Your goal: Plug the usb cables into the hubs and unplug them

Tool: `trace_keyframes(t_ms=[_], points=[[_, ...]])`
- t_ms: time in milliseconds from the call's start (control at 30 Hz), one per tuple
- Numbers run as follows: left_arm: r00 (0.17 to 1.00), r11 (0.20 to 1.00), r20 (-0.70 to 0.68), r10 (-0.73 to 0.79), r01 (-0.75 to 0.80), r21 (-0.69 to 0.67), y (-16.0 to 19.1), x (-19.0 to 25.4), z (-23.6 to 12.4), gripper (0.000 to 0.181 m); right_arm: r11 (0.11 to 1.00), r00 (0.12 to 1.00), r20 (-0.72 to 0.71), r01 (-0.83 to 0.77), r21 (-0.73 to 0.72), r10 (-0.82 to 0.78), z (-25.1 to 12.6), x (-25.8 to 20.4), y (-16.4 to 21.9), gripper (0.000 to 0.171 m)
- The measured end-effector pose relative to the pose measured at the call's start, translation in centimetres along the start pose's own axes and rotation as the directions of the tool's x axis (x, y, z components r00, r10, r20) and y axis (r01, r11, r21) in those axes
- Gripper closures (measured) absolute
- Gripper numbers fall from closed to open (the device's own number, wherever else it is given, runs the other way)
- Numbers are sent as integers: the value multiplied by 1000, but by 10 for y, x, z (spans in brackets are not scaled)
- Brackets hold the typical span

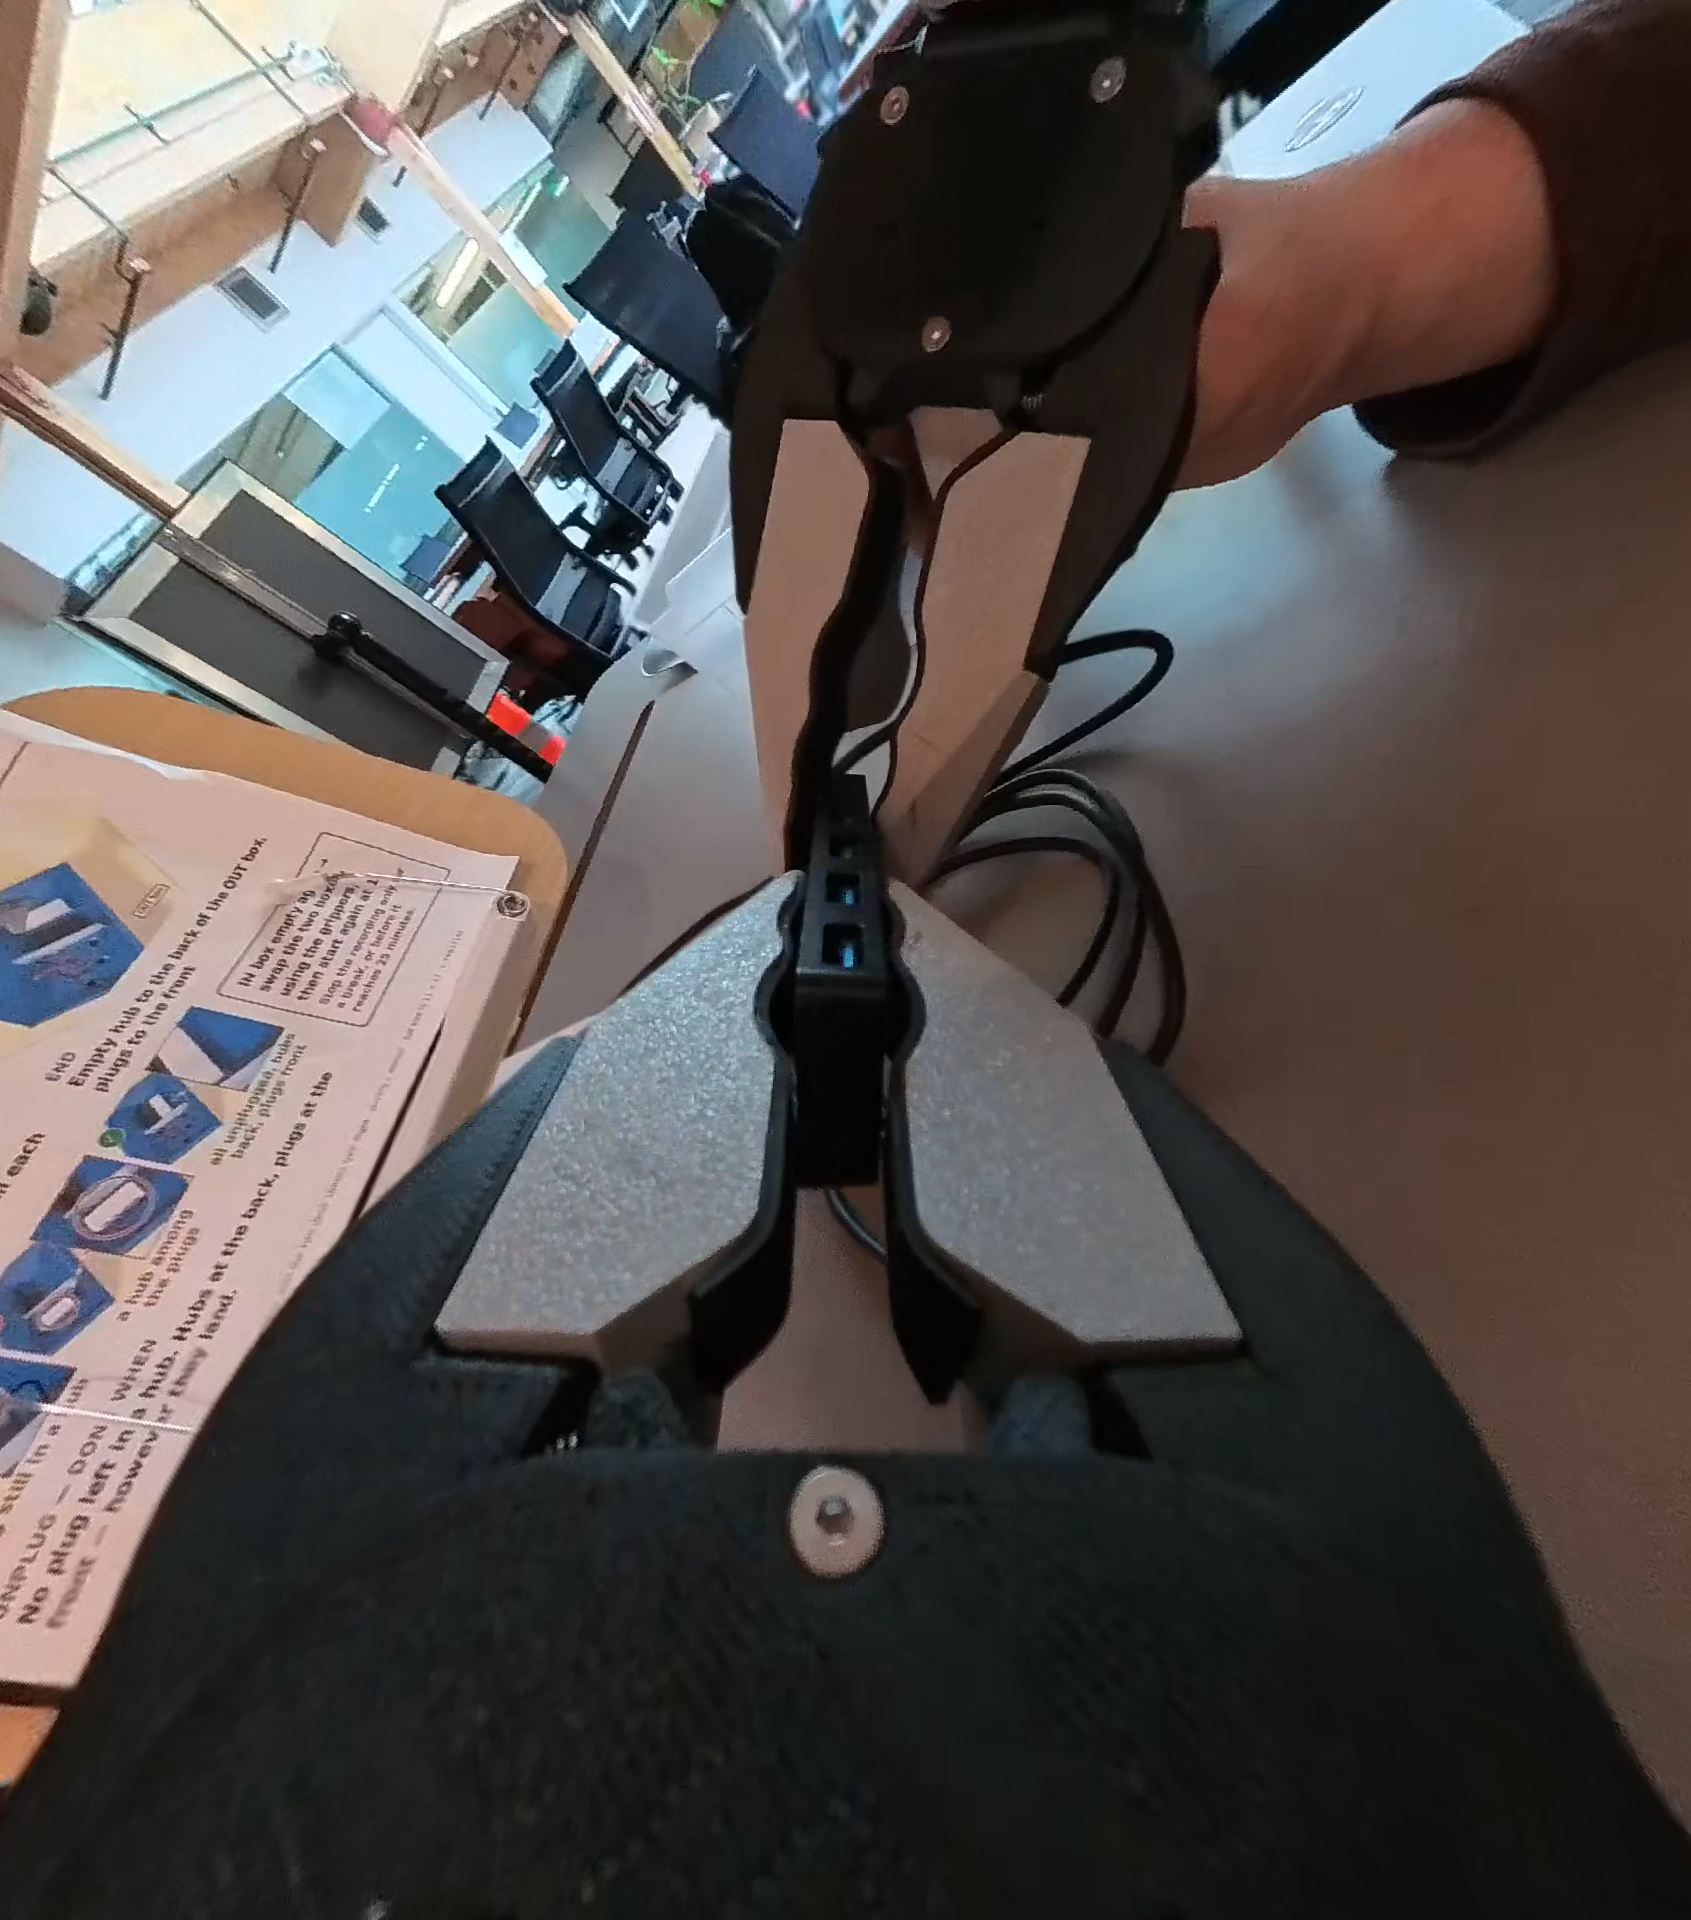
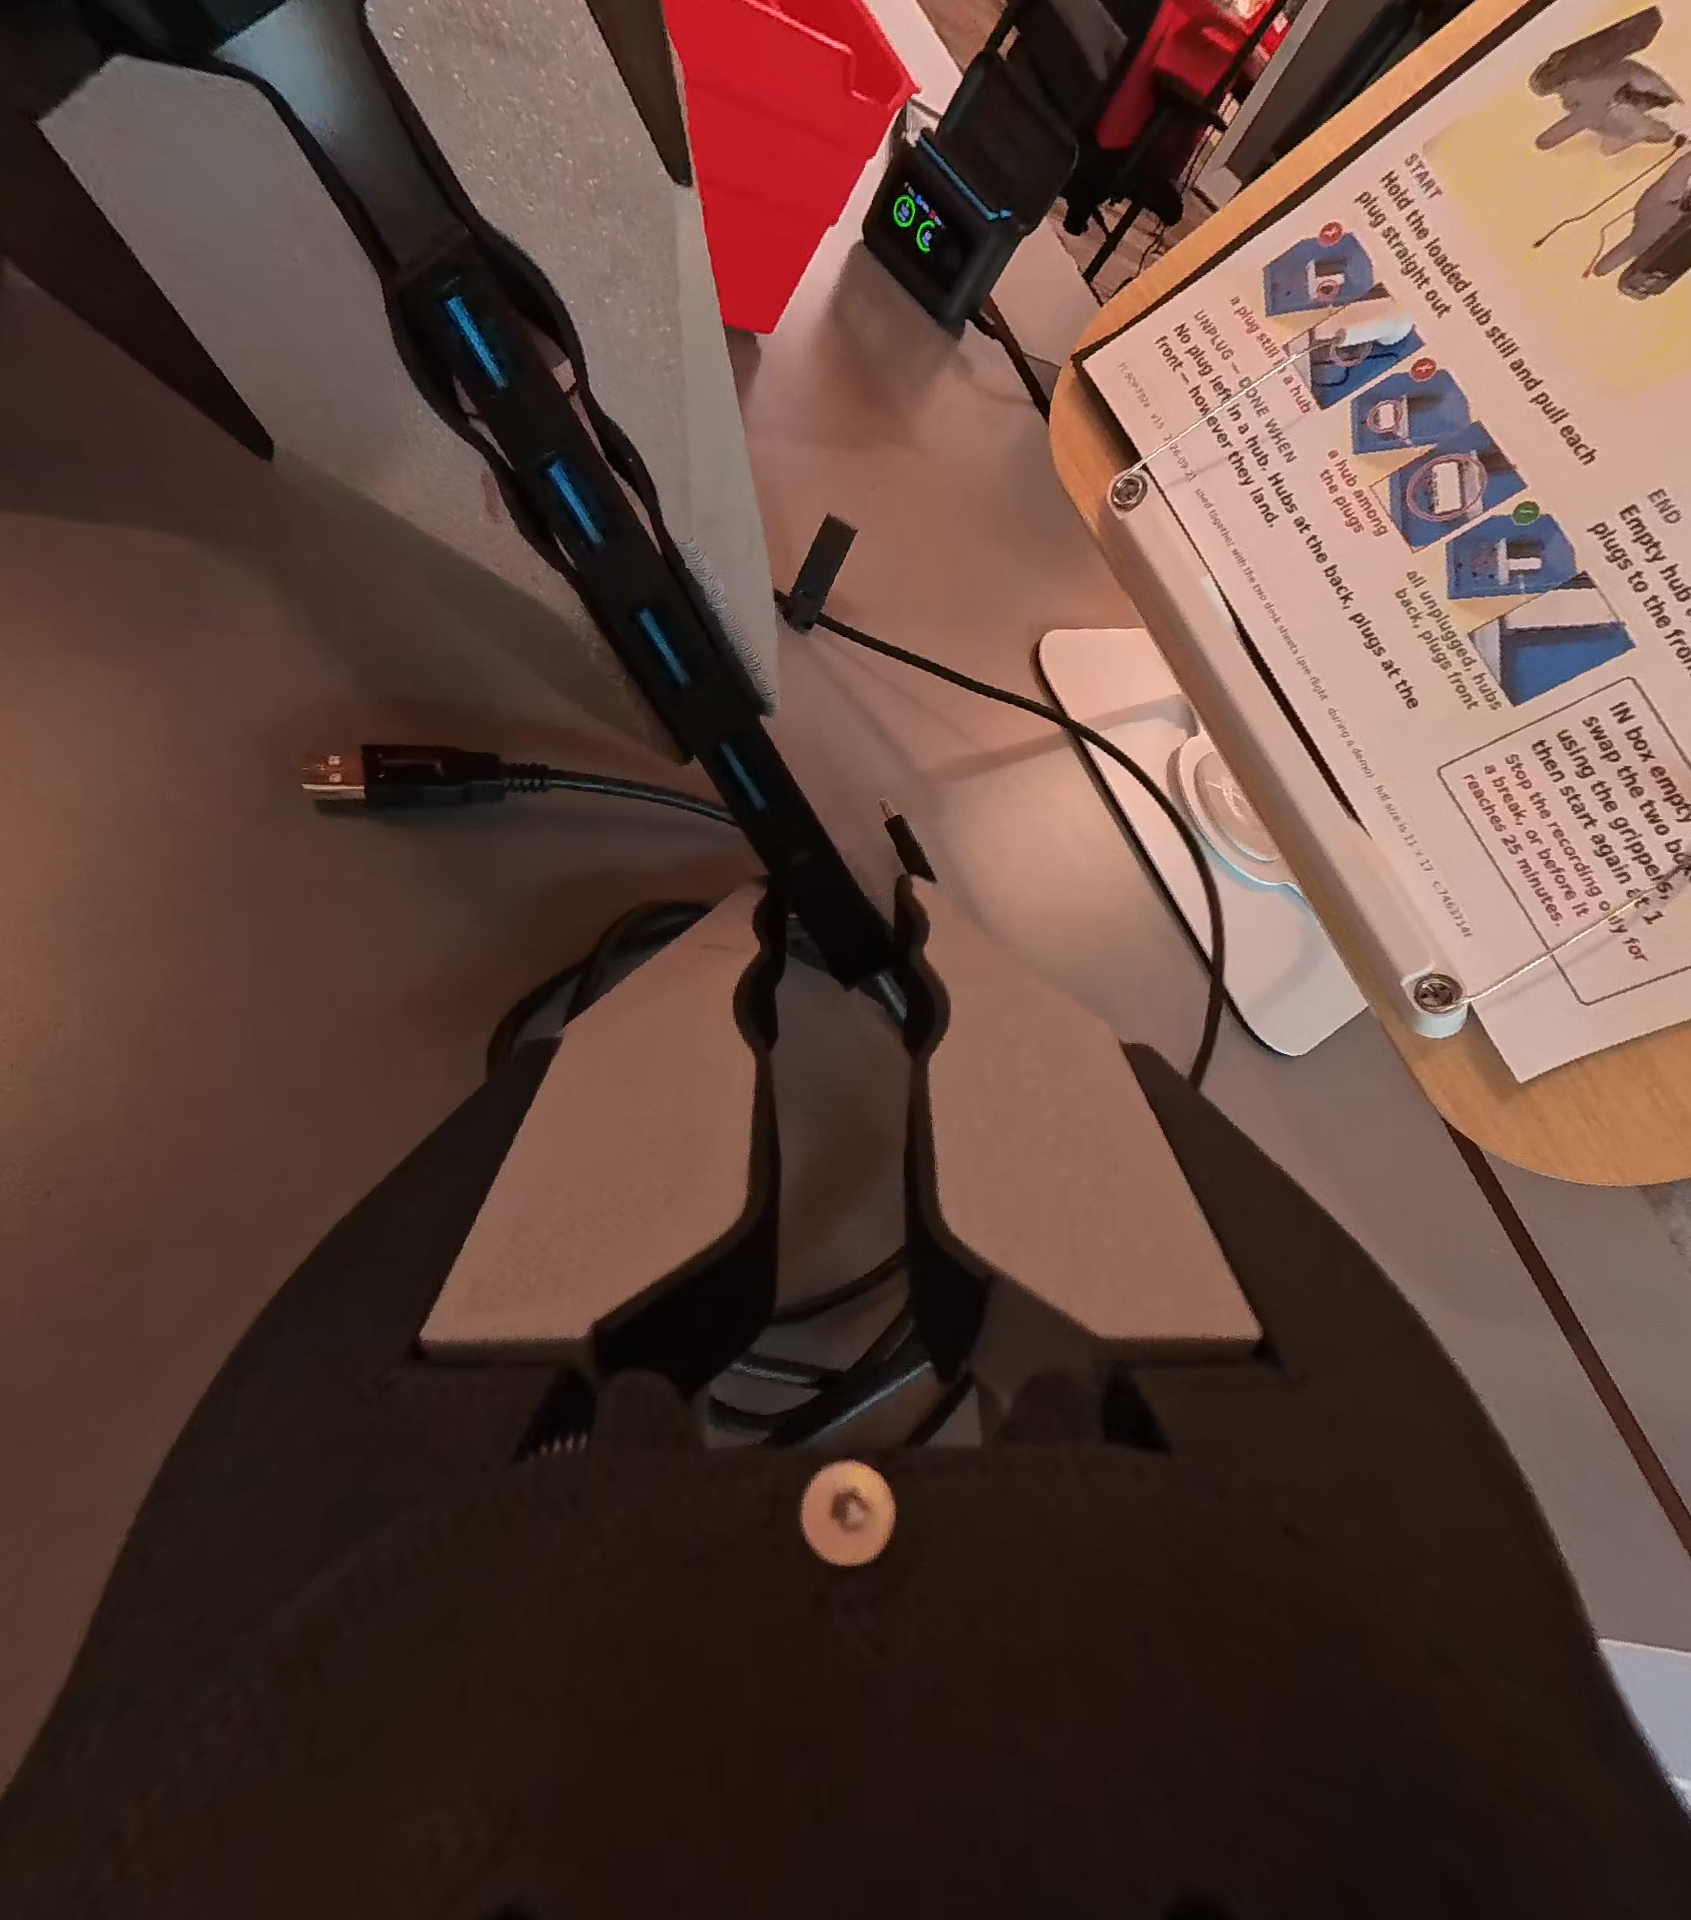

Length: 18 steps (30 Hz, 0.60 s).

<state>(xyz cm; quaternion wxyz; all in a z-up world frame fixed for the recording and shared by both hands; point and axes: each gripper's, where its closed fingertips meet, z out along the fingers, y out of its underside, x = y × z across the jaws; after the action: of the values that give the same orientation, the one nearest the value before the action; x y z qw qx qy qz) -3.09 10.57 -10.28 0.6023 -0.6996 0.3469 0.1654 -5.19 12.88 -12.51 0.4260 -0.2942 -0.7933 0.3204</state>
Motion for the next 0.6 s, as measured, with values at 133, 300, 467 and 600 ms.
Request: trace_keyframes(t_ms=[133, 300, 467, 600], points=[[997, 998, 67, 32, -29, -49, 7, -11, -1, 173, 999, 998, -55, -44, -10, 43, -2, 12, 4, 153], [950, 988, 302, 77, -32, -150, 29, -56, -19, 173, 982, 984, 78, -165, 87, 159, -13, 8, -7, 145], [913, 948, 349, 212, -106, -299, 54, -64, -18, 173, 986, 962, 262, -109, 129, 72, -8, -33, -21, 133], [898, 929, 354, 260, -133, -346, 62, -68, -19, 173, 1000, 924, 382, -4, 28, -7, 10, -60, -13, 117]])
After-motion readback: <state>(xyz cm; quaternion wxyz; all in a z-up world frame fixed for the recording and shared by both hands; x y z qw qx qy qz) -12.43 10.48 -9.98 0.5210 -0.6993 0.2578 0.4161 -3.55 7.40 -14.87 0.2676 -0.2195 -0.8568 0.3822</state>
